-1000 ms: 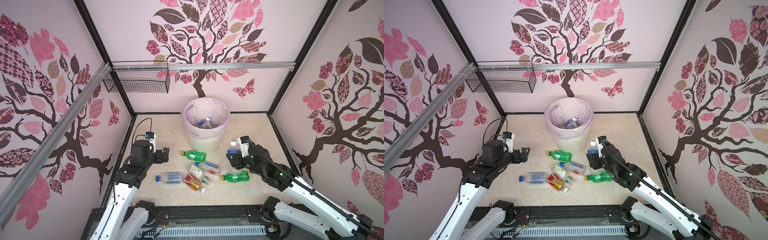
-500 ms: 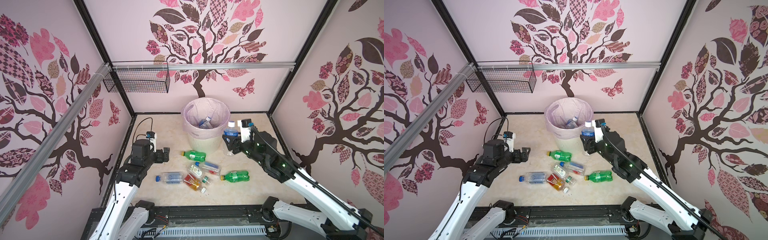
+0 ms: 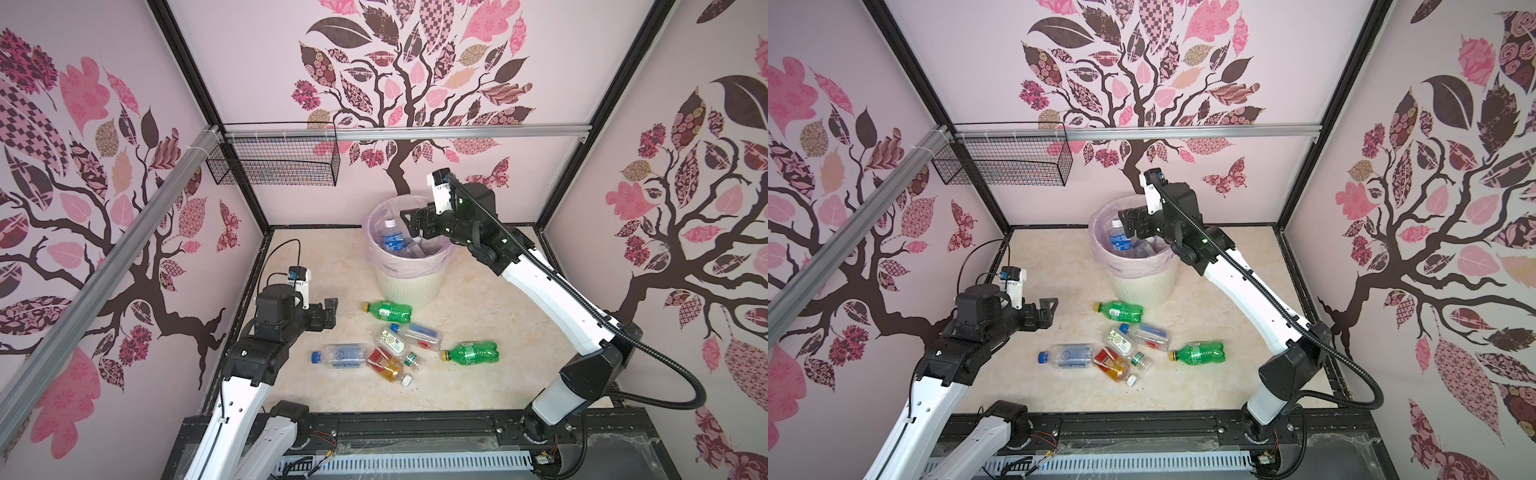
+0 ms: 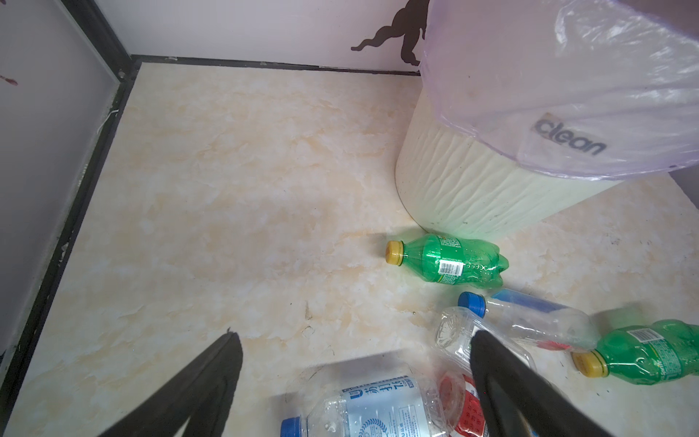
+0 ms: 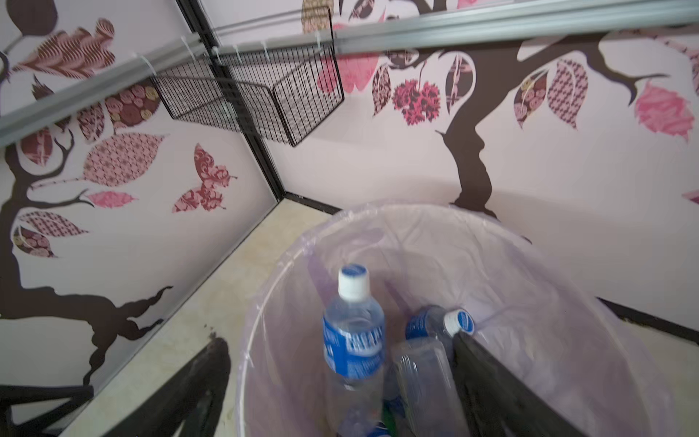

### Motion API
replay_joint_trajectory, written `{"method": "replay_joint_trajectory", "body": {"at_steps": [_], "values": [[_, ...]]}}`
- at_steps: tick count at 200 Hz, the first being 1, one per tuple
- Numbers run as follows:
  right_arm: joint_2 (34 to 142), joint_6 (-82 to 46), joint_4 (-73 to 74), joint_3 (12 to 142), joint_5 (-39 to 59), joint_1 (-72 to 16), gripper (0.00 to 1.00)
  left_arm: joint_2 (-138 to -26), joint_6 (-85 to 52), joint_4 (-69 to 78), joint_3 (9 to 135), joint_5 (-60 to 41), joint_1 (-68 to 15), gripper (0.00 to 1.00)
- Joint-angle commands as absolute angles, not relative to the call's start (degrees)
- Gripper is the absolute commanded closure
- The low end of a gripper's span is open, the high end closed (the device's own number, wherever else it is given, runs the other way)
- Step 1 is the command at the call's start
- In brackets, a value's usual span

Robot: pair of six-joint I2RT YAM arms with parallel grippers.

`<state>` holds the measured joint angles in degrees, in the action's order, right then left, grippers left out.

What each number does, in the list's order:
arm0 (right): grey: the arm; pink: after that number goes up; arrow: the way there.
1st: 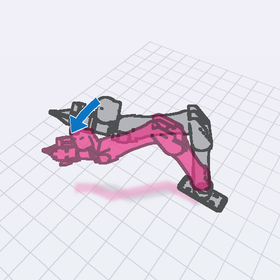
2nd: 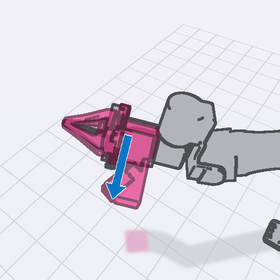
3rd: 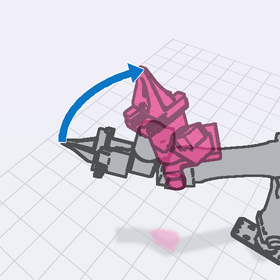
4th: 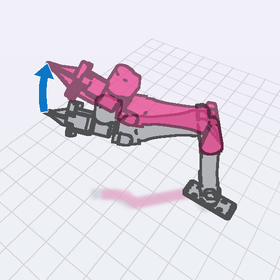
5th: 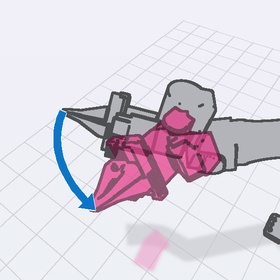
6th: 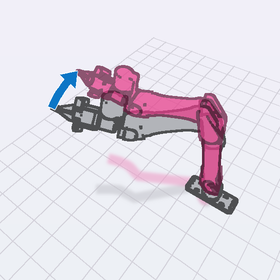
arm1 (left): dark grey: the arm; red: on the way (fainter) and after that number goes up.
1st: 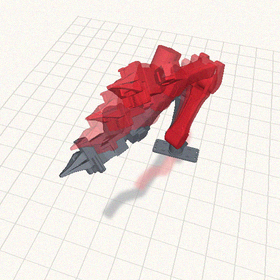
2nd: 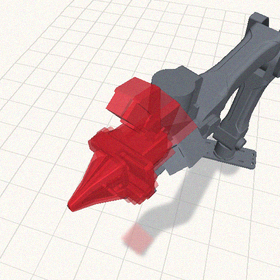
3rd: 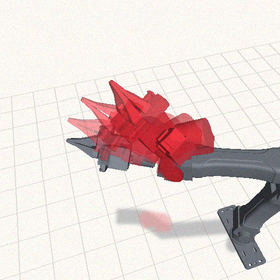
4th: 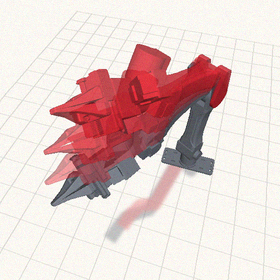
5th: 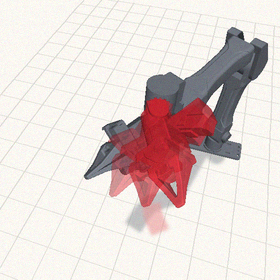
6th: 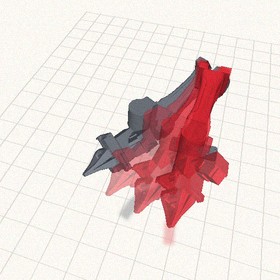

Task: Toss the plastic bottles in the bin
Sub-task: 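Open the right gripper to drop the Pocari Sweat bottle into the bin, then move the right gripper down to the green Sprite bottle in the pile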

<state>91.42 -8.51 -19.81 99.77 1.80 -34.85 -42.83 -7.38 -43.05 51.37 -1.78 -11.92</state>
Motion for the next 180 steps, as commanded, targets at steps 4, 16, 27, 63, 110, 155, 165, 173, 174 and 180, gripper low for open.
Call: {"method": "replay_joint_trajectory", "body": {"at_steps": [4, 16, 27, 63, 110, 155, 165, 173, 174, 180], "values": [[82.6, -8.2, -21.6, 97.1, 0.1, -34.9, 0.06, -44.0, -5.8, -43.1, 54.4, -2.8, -11.8, 0.02], [80.0, -9.1, -24.2, 96.1, 0.1, -34.9, 0.06, -44.7, -5.6, -42.8, 54.7, -2.9, -11.8, 0.02], [77.6, -10.4, -26.9, 94.2, -0.7, -34.9, 0.07, -45.1, -5.6, -42.5, 55.0, -2.9, -11.9, 0.02], [67.9, -17.6, -33.9, 82.2, -6.7, -34.9, 0.08, -44.7, -5.8, -42.4, 54.3, -2.5, -11.8, 0.02], [59.1, -23.5, -46.9, 70.9, -10.4, -34.9, 0.09, -44.7, -7.8, -40.8, 52.6, -2.9, -11.7, 0.02], [56.3, -28.5, -52.8, 60.7, -1.4, -34.9, 0.09, -44.3, -10.0, -38.9, 50.3, -4.0, -11.8, 0.03], [56.2, -28.3, -54.2, 59.2, 0.8, -35.0, 0.09, -44.2, -9.9, -39.1, 50.2, -3.7, -11.8, 0.03], [56.5, -28.3, -55.7, 58.4, 1.8, -34.9, 0.10, -44.1, -9.6, -39.3, 50.3, -3.6, -11.7, 0.03], [56.6, -28.4, -55.8, 58.4, 1.9, -34.9, 0.10, -44.1, -9.6, -39.3, 50.4, -3.5, -11.8, 0.03], [56.8, -28.3, -56.6, 57.6, 2.8, -35.0, 0.10, -44.1, -9.4, -39.4, 50.4, -3.5, -11.8, 0.03]]}}
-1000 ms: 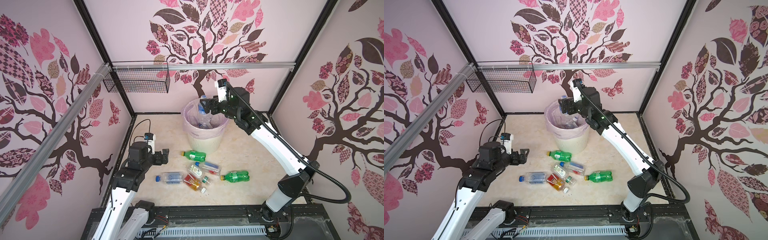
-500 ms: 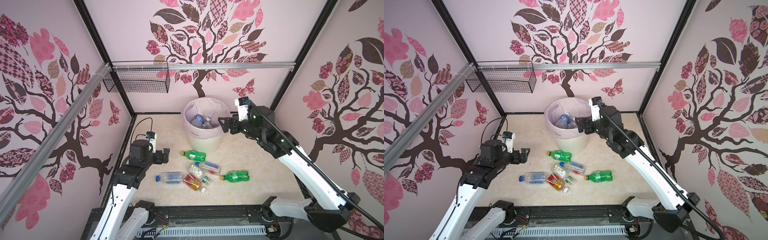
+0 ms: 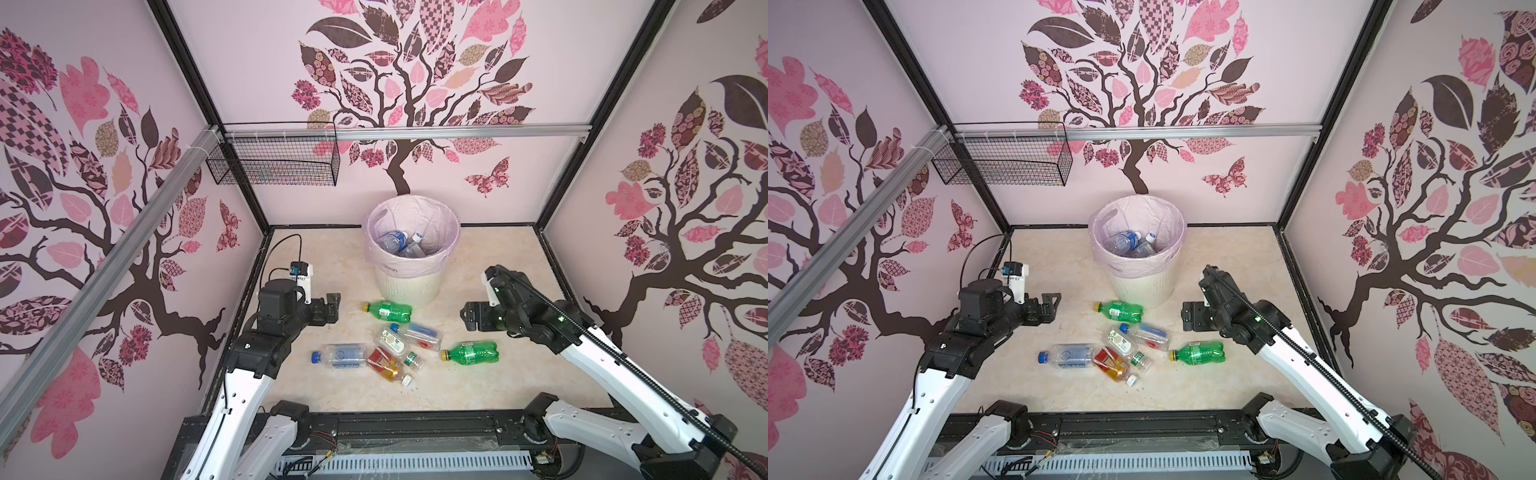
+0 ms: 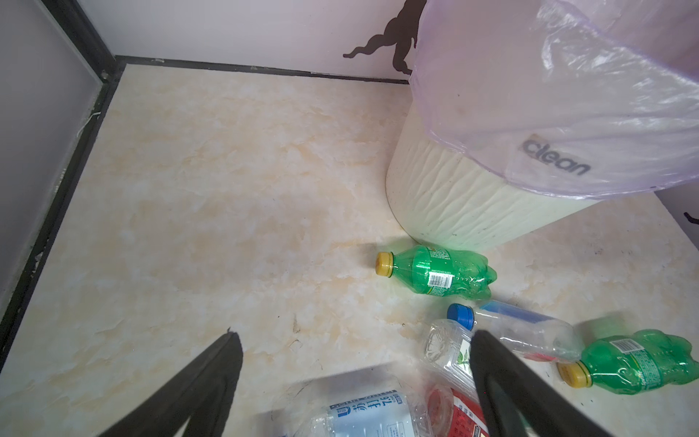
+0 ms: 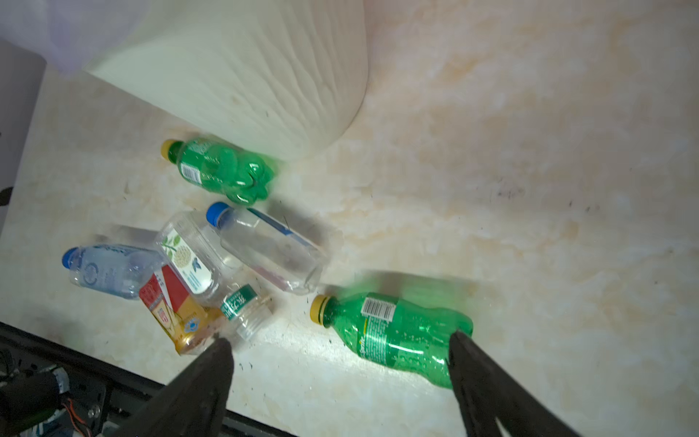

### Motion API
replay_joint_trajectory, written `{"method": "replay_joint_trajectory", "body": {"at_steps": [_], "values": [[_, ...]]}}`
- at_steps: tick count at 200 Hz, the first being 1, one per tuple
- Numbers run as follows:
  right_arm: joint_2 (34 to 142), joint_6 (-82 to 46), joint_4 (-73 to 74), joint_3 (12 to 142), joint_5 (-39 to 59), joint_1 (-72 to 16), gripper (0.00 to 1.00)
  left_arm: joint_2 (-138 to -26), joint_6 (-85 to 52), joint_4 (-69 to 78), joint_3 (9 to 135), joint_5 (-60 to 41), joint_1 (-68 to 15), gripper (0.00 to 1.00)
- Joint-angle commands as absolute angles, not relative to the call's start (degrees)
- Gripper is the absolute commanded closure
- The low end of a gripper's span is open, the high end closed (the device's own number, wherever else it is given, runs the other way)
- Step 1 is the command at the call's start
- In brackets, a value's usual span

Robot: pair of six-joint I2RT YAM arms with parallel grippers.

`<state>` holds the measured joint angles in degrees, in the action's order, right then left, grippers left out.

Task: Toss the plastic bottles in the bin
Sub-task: 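Move the right gripper down to the green Sprite bottle in the pile, then close the right gripper on the green Sprite bottle's base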

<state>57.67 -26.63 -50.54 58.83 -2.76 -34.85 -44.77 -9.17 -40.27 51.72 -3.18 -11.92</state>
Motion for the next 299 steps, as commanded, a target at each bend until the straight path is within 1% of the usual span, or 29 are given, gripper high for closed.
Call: {"method": "replay_joint_trajectory", "body": {"at_steps": [1, 19, 44, 76, 107, 155, 180, 227, 262, 299], "values": [[56.8, -28.3, -56.7, 57.6, 3.0, -35.0, 0.10, -44.2, -9.4, -39.4, 50.4, -3.4, -11.8, 0.03], [56.5, -28.5, -57.0, 55.2, 7.0, -35.0, 0.10, -44.4, -9.1, -39.6, 50.7, -3.2, -11.8, 0.03], [56.2, -28.6, -55.7, 51.4, 15.5, -35.0, 0.09, -44.6, -9.5, -39.4, 50.6, -3.2, -11.8, 0.03], [55.5, -30.4, -53.0, 45.2, 19.5, -35.0, 0.09, -44.2, -10.2, -38.9, 49.9, -3.3, -11.8, 0.03], [55.3, -34.6, -47.6, 40.5, 14.4, -35.0, 0.08, -43.9, -10.4, -38.7, 49.0, -3.3, -11.8, 0.03], [56.0, -42.6, -34.7, 34.1, 8.9, -35.0, 0.05, -43.3, -9.9, -39.2, 49.1, -3.3, -11.8, 0.03], [58.9, -41.7, -32.2, 33.6, 3.9, -34.9, 0.03, -42.9, -9.6, -39.6, 49.3, -3.1, -11.7, 0.03], [63.1, -39.8, -27.9, 34.7, -1.8, -34.2, 0.01, -42.4, -9.2, -40.8, 49.8, -2.5, -11.8, 0.03], [65.7, -38.1, -23.7, 34.0, -0.7, -29.7, 0.02, -42.3, -9.4, -40.7, 49.9, -2.9, -11.8, 0.03], [69.6, -34.4, -21.5, 35.0, -0.3, -28.5, 0.07, -42.5, -9.0, -41.3, 50.6, -2.8, -11.8, 0.03]]}}
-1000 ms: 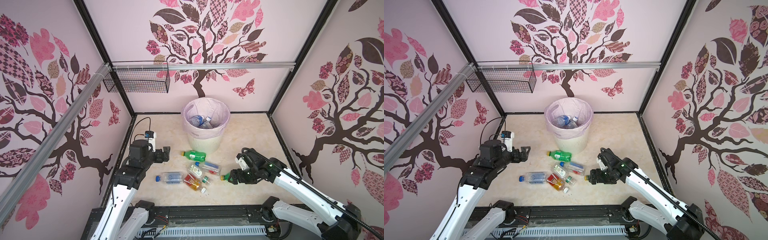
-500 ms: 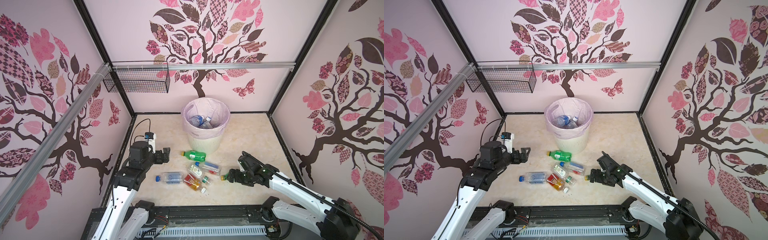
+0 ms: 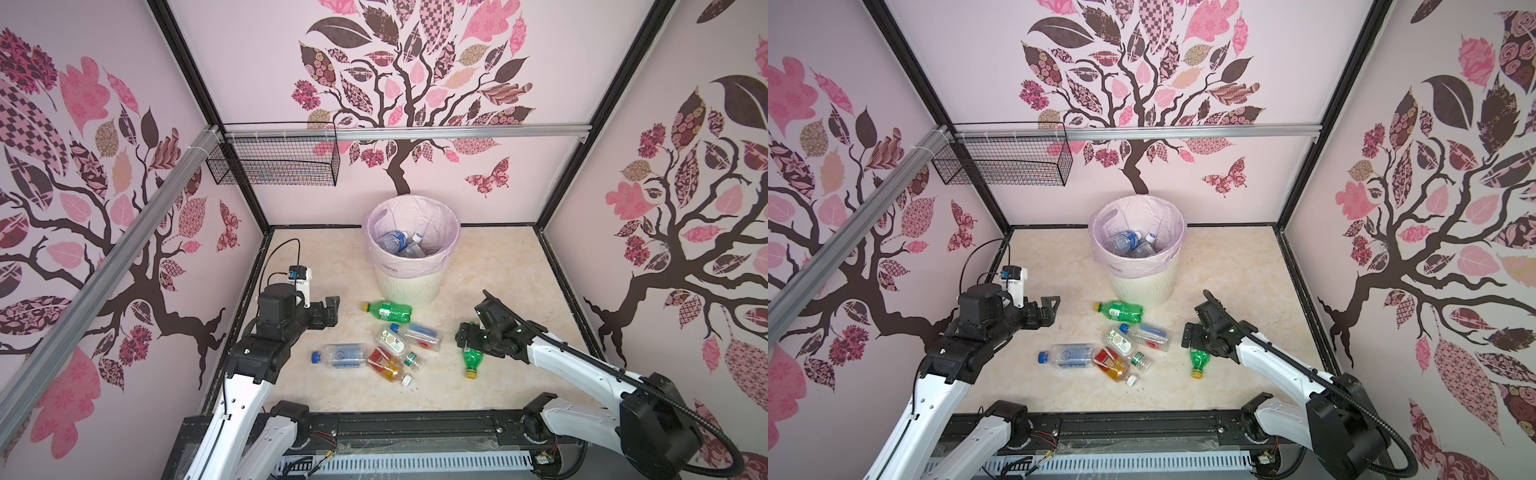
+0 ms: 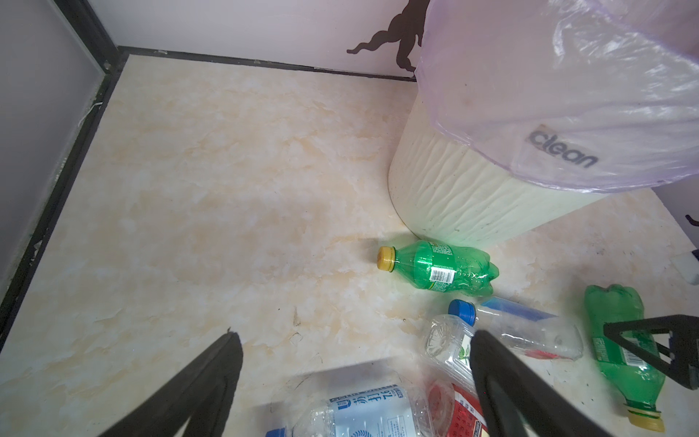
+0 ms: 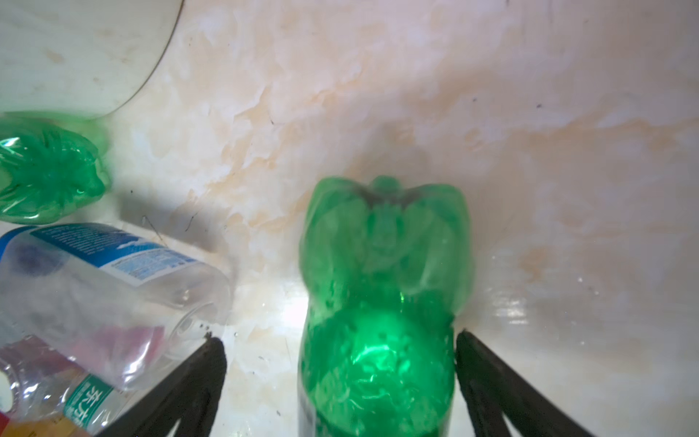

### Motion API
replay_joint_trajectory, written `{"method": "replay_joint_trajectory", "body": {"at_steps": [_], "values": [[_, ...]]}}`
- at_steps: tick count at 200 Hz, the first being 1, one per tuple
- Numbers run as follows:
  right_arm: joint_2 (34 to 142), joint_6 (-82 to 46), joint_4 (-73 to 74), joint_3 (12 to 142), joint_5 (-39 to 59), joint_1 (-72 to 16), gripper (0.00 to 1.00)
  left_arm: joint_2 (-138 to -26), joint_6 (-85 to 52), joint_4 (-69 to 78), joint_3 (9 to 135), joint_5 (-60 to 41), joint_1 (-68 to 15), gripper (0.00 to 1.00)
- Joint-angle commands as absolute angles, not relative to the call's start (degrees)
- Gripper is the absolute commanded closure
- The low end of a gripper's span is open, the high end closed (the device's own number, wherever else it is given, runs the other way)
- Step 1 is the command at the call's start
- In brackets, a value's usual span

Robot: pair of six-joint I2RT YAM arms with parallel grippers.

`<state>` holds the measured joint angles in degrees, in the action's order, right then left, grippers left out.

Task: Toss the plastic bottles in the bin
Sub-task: 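Close the right gripper on the green Sprite bottle's base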

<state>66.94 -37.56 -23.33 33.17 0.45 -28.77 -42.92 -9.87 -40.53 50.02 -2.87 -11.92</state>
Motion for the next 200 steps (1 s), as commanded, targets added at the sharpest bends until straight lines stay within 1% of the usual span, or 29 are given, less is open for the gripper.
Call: {"method": "replay_joint_trajectory", "body": {"at_steps": [1, 29, 49, 75, 109, 164, 200], "values": [[69.7, -34.3, -21.5, 35.0, -0.2, -28.5, 0.08, -42.5, -9.0, -41.3, 50.6, -2.8, -11.8, 0.03], [71.4, -31.2, -21.1, 34.9, 2.3, -28.5, 0.15, -42.3, -8.8, -41.6, 50.7, -2.2, -11.8, 0.03], [71.7, -30.2, -21.4, 34.2, 2.1, -28.5, 0.20, -42.4, -8.8, -41.5, 50.5, -2.1, -11.8, 0.03], [71.8, -29.4, -21.5, 33.2, 1.5, -28.5, 0.25, -42.8, -9.0, -40.9, 50.3, -2.5, -11.8, 0.03], [71.6, -28.0, -21.6, 33.0, 0.5, -28.5, 0.29, -43.5, -9.0, -40.8, 50.6, -2.6, -11.7, 0.03], [74.3, -27.4, -20.2, 32.5, -1.3, -28.5, 0.29, -43.6, -8.8, -40.9, 50.7, -2.4, -11.8, 0.03], [75.2, -27.1, -21.0, 33.7, -1.5, -28.5, 0.38, -43.8, -8.5, -41.4, 51.3, -2.0, -11.8, 0.03]]}}
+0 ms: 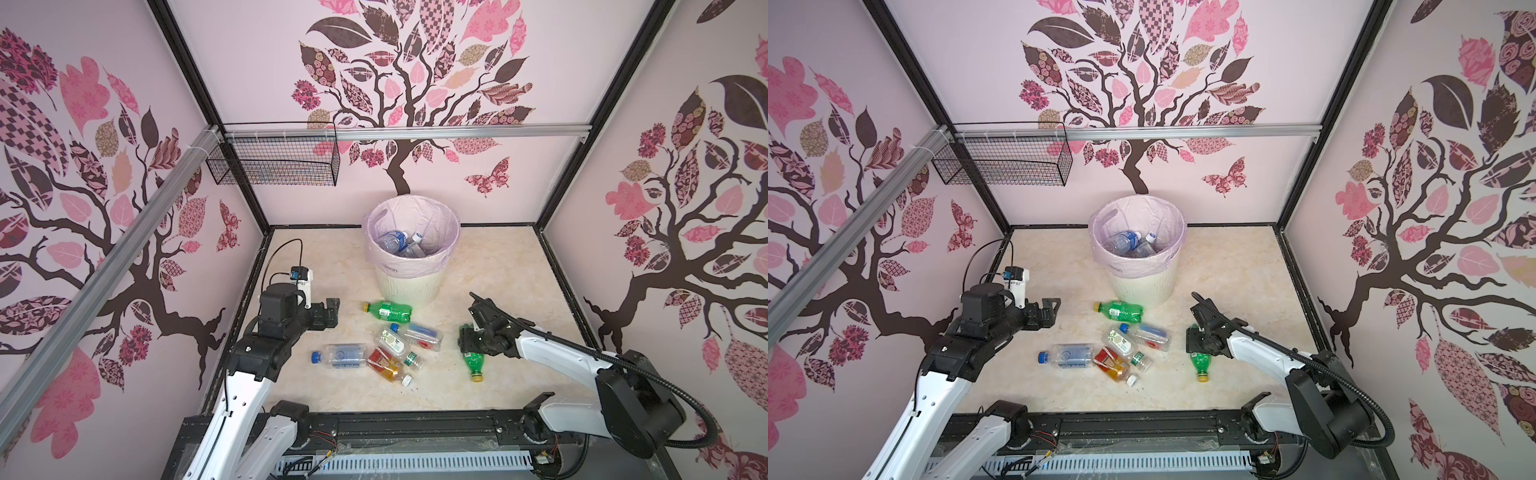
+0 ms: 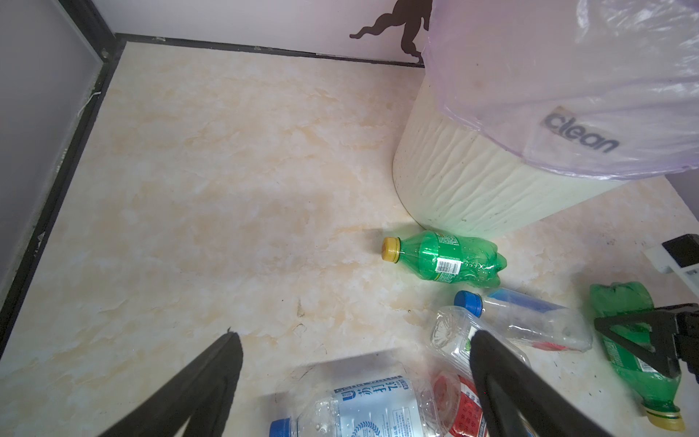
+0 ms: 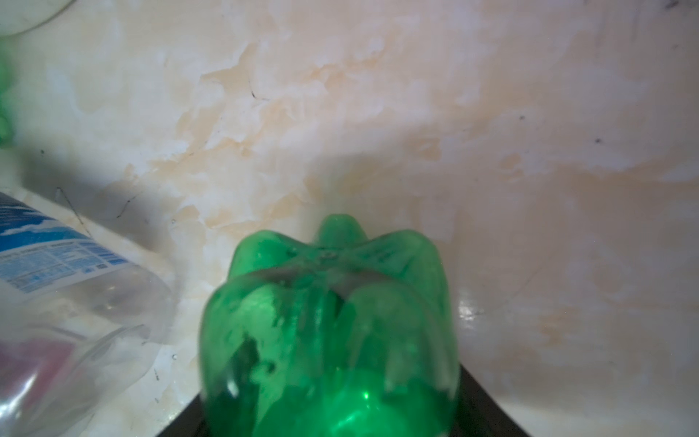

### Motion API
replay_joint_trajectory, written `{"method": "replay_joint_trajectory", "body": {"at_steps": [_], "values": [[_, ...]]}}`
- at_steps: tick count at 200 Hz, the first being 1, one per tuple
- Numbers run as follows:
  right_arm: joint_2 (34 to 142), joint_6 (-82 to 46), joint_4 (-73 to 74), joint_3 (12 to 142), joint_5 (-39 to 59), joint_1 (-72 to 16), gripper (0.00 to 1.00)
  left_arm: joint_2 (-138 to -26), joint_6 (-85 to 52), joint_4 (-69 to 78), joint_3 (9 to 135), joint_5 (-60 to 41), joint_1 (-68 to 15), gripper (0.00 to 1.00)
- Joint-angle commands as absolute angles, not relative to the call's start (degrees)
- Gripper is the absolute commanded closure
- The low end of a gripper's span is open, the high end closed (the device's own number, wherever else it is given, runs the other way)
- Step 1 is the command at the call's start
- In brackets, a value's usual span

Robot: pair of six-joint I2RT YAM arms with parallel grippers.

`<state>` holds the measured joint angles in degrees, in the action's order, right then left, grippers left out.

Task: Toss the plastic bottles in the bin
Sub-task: 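Close the right gripper on the green Sprite bottle's base, then lift the Sprite bottle with the right gripper and carry it over the bin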

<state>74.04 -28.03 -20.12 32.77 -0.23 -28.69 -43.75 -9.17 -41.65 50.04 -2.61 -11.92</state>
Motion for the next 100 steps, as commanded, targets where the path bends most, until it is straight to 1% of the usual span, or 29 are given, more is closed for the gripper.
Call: {"method": "replay_joint_trajectory", "body": {"at_steps": [1, 23, 49, 100], "values": [[75.2, -27.1, -21.1, 33.8, -1.5, -28.5, 0.38, -43.8, -8.5, -41.4, 51.3, -2.0, -11.8, 0.03], [73.2, -26.7, -23.6, 36.3, -2.5, -28.5, 0.40, -44.0, -8.4, -41.4, 51.8, -1.9, -11.8, 0.03], [68.2, -25.9, -26.9, 41.2, -4.0, -28.5, 0.41, -44.5, -8.4, -41.4, 52.1, -2.1, -11.8, 0.03], [57.6, -22.8, -24.6, 46.5, -1.7, -28.4, 0.45, -44.9, -7.8, -42.3, 52.4, -1.5, -11.8, 0.03]]}}
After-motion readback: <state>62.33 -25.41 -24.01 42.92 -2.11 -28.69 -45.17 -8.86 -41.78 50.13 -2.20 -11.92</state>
